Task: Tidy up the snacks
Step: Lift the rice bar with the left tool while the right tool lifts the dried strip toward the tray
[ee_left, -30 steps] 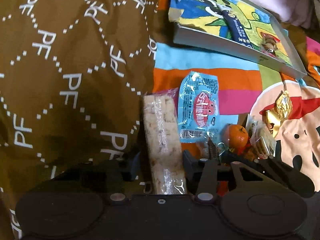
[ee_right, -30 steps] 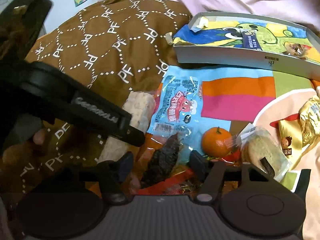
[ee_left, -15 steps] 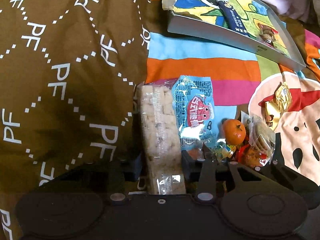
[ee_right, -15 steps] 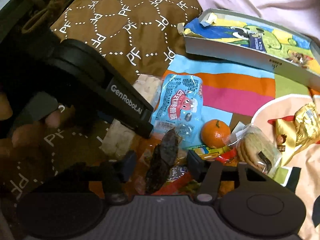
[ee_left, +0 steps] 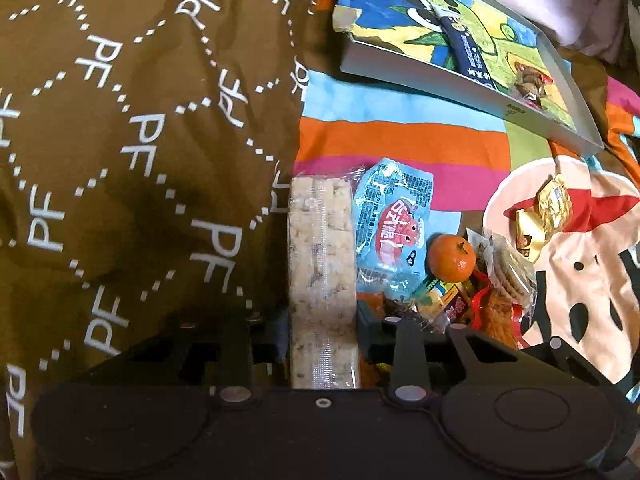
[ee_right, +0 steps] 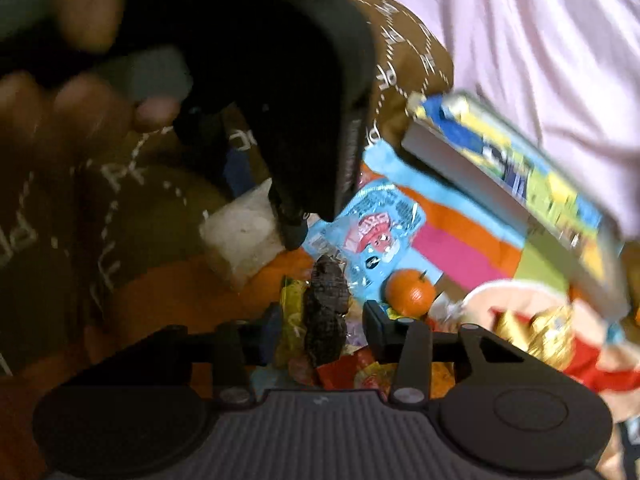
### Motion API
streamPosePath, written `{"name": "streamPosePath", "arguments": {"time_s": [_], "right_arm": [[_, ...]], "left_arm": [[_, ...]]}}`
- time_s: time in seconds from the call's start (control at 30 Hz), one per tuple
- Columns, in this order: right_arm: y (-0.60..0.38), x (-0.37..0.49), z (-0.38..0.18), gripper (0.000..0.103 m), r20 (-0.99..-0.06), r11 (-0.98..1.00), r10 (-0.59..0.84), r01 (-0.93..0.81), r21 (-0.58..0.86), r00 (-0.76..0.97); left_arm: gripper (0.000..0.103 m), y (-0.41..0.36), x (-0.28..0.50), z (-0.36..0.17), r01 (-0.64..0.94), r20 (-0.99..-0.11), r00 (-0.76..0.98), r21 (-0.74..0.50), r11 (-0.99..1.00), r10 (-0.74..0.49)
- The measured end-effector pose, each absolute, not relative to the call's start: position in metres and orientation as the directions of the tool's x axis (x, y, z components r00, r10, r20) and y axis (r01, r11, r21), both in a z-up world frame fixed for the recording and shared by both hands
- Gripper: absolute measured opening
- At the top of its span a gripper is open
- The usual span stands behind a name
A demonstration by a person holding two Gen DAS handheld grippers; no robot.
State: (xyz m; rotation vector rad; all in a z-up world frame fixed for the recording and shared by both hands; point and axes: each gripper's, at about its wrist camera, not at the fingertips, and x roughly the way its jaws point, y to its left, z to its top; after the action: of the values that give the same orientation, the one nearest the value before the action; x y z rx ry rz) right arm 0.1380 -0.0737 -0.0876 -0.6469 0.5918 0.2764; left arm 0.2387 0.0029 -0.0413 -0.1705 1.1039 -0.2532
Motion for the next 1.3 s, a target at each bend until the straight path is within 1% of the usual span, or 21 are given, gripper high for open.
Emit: {"name": "streamPosePath", "arguments": {"time_s": [0.17, 0.47, 0.7, 1.03, 1.13, 1.3], "right_arm": [[-0.069, 0.127, -0.090, 0.047, -0.519, 0.708, 0.028, -0.383, -0.594, 0.855], [-0.073, 0.122, -0.081, 0.047, -0.372, 0.671, -0.004, -0.273, -0.689, 0.928], [-0.088, 0.128, -0.066, 0.047, -0.284, 0.702, -0.024, -0.186, -0.687, 0.959], [-0.104, 0.137, -0.061, 0.047, -0.180, 0.664, -0.045, -0.105, -0.740, 0.983], [-0.107, 0.145, -0.055, 0.047, -0.152, 0.655, -0.053, -0.081, -0.751, 0.987], [-0.122, 0.166, -0.047, 0.047, -0.111, 0.646, -0.055, -0.050, -0.762, 0.992]], "left_arm": [[0.034, 0.008, 0.229, -0.034, 0.108, -0.842, 0.440, -0.295, 0.949, -0.312], [0.034, 0.009, 0.220, -0.015, 0.133, -0.767, 0.535, -0.338, 0.932, -0.354], [0.034, 0.010, 0.214, -0.003, 0.120, -0.698, 0.629, -0.350, 0.929, -0.344], [0.034, 0.012, 0.214, 0.004, 0.093, -0.649, 0.668, -0.412, 0.906, -0.364], [0.034, 0.003, 0.222, 0.011, 0.098, -0.649, 0.669, -0.405, 0.909, -0.362], [0.034, -0.020, 0.242, 0.028, 0.128, -0.623, 0.699, -0.375, 0.918, -0.352]]}}
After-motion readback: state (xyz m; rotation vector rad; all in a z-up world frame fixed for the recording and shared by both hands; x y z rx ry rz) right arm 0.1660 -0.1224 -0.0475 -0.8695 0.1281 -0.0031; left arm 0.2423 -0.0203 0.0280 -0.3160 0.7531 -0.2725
